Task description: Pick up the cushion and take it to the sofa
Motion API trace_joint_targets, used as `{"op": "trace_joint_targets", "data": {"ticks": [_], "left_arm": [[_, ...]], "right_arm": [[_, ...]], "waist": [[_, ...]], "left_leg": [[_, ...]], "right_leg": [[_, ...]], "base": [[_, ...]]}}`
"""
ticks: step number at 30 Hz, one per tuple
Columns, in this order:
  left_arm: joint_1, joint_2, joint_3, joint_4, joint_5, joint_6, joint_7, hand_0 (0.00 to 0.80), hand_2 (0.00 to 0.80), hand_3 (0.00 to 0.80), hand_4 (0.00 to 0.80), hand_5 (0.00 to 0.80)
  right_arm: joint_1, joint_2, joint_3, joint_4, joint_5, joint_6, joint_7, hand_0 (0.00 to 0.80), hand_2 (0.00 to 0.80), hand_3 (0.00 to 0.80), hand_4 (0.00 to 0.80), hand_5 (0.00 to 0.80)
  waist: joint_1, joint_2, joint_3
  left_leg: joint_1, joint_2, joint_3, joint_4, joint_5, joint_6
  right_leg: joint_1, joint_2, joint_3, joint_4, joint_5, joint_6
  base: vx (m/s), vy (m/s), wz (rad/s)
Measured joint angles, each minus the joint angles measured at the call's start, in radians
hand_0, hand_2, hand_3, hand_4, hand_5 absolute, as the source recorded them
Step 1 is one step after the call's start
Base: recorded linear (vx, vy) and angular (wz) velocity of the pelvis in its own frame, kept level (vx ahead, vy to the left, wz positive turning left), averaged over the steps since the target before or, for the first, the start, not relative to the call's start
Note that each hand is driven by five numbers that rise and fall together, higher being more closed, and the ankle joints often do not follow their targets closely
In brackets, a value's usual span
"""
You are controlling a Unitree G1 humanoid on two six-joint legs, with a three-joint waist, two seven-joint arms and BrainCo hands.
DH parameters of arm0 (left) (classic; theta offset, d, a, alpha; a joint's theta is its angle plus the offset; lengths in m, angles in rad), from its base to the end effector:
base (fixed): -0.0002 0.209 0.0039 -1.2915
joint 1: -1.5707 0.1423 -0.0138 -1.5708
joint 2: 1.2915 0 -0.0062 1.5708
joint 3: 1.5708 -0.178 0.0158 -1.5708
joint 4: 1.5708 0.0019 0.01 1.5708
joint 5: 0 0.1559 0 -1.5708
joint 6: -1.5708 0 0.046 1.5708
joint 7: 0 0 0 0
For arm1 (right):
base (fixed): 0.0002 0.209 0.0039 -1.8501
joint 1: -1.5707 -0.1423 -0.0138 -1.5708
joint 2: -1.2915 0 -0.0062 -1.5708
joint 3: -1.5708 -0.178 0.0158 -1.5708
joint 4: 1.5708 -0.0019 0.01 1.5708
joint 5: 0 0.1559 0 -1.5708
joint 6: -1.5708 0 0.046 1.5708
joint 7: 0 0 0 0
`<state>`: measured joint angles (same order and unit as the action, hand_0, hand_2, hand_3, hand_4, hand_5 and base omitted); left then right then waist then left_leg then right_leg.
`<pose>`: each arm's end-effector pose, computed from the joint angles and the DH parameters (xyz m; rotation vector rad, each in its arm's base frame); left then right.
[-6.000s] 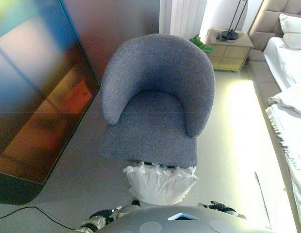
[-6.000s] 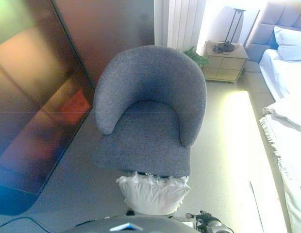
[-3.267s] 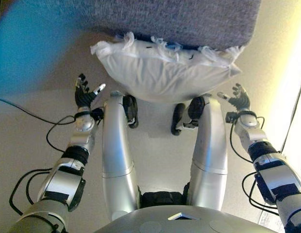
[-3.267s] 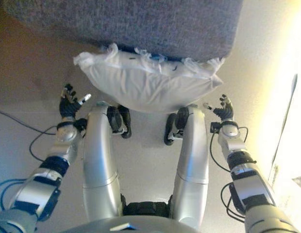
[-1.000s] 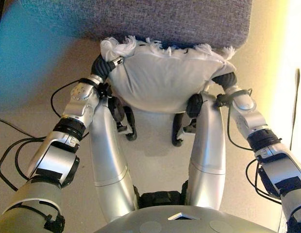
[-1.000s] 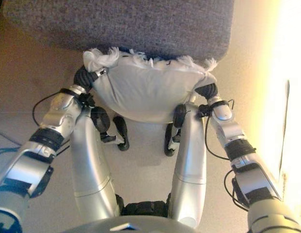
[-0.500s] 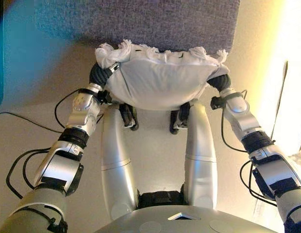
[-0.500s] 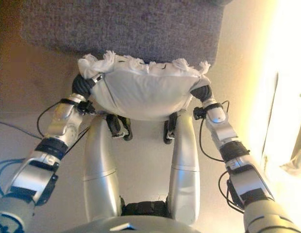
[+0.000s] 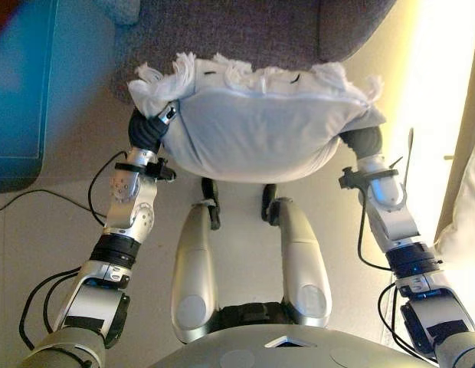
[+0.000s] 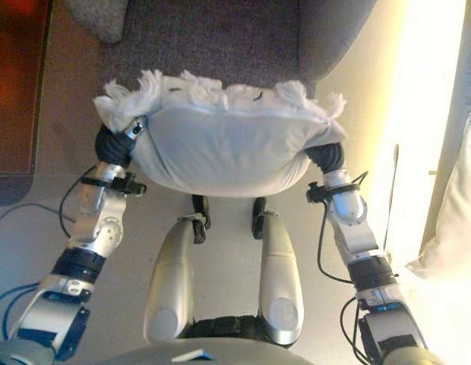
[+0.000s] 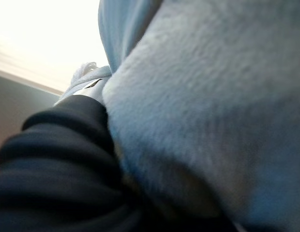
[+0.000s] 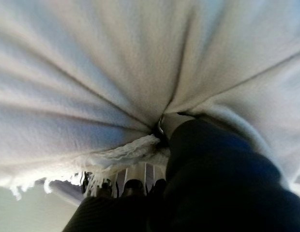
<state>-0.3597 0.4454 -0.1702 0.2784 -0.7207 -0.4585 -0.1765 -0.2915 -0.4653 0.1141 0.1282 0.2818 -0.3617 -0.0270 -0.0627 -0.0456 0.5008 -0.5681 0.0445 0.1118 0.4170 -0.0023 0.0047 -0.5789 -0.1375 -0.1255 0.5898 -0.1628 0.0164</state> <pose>0.2816 0.2017 0.1087 -0.2143 -0.4838 -0.2455 0.2686 -0.1995 0.1203 -0.1747 -0.4882 0.1217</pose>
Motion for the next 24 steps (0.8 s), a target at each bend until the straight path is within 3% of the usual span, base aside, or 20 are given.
{"op": "trace_joint_targets", "data": {"ticks": [6, 11, 17, 24], "left_arm": [[0.166, -0.026, 0.034, -0.126, 0.000, 0.030, -0.009, 0.800, 0.800, 0.800, 0.800, 0.800], [0.300, -0.048, 0.073, -0.253, 0.000, 0.033, -0.012, 0.800, 0.800, 0.800, 0.800, 0.800], [0.321, -0.050, 0.098, -0.310, -0.005, 0.035, -0.015, 0.800, 0.800, 0.800, 0.800, 0.800], [0.351, -0.052, 0.113, -0.340, -0.013, 0.068, -0.014, 0.800, 0.800, 0.800, 0.800, 0.800]], "right_arm": [[0.139, 0.025, -0.047, -0.135, -0.026, 0.001, 0.052, 0.800, 0.800, 0.800, 0.800, 0.800], [0.248, 0.019, -0.069, -0.264, -0.025, 0.002, 0.114, 0.800, 0.800, 0.800, 0.800, 0.800], [0.256, 0.019, -0.073, -0.306, -0.018, 0.003, 0.124, 0.800, 0.800, 0.800, 0.800, 0.800], [0.261, 0.009, -0.071, -0.307, 0.027, 0.033, 0.162, 0.800, 0.800, 0.800, 0.800, 0.800]], "waist": [[0.027, 0.021, -0.061], [0.030, 0.048, -0.267], [0.033, 0.042, -0.375], [0.030, 0.037, -0.399]], "left_leg": [[0.302, -0.002, 0.010, -0.278, 0.075, -0.014], [0.460, -0.009, 0.004, -0.437, 0.090, -0.019], [0.568, -0.022, -0.006, -0.504, 0.086, -0.030], [0.593, -0.001, 0.001, -0.484, 0.077, -0.046]], "right_leg": [[0.298, 0.033, -0.027, -0.269, 0.070, 0.006], [0.503, 0.058, -0.050, -0.508, 0.115, 0.024], [0.656, 0.066, -0.050, -0.658, 0.142, 0.032], [0.686, 0.088, -0.040, -0.673, 0.150, 0.019]], "base": [[0.209, -0.027, -0.02], [0.139, -0.053, 0.08], [0.042, -0.082, 0.09], [0.000, -0.137, -0.07]]}}
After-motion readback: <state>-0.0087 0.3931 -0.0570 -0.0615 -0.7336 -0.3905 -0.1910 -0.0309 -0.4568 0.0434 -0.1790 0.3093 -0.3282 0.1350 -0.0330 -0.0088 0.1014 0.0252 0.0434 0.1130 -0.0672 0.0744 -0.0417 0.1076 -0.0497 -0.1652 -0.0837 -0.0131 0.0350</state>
